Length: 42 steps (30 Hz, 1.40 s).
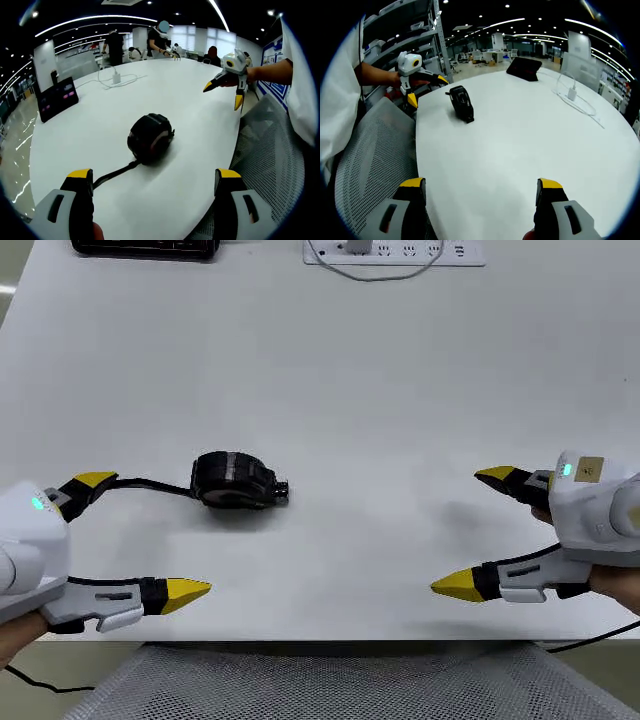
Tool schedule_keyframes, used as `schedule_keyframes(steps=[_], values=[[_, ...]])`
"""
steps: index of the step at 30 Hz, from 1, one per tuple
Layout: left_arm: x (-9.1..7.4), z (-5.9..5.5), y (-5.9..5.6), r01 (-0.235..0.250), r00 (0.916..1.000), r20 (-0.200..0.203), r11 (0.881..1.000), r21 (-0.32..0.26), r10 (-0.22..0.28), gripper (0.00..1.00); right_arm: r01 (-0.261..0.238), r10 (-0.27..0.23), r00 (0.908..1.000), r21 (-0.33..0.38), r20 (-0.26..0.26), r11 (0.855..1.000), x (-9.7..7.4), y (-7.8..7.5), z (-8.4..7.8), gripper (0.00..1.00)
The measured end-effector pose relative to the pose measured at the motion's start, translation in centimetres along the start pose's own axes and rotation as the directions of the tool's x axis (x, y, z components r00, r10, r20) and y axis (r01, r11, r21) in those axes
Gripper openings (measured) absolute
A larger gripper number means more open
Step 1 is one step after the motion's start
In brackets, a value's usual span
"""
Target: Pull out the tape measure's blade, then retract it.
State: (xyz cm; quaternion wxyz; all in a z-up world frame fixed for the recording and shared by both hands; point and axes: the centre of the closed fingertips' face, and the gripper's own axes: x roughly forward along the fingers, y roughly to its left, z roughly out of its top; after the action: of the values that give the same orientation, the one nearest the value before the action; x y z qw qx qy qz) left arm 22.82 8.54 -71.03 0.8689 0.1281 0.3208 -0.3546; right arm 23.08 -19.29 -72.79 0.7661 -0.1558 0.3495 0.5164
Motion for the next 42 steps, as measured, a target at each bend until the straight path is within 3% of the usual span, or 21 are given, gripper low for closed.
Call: schedule_keyframes(steps=[20, 31, 42], values=[[1.4, 1.4, 1.1, 0.056, 0.9982, -0.024, 0.995, 0.086, -0.054, 0.99, -0.068, 0.066, 0.9974, -0.088, -0.028, 0.994, 2.3, -0.6, 1.5, 0.90], [2.4, 1.5, 1.4, 0.102, 0.9933, -0.070, 0.981, 0.167, -0.092, 0.99, -0.096, 0.091, 0.9949, -0.122, -0.044, 0.988, 3.3, -0.8, 2.3, 0.90], [3.2, 1.7, 2.1, 0.130, 0.9881, -0.108, 0.970, 0.205, -0.110, 0.98, -0.110, 0.104, 0.9934, -0.167, -0.047, 0.980, 4.4, -1.1, 3.7, 0.89]])
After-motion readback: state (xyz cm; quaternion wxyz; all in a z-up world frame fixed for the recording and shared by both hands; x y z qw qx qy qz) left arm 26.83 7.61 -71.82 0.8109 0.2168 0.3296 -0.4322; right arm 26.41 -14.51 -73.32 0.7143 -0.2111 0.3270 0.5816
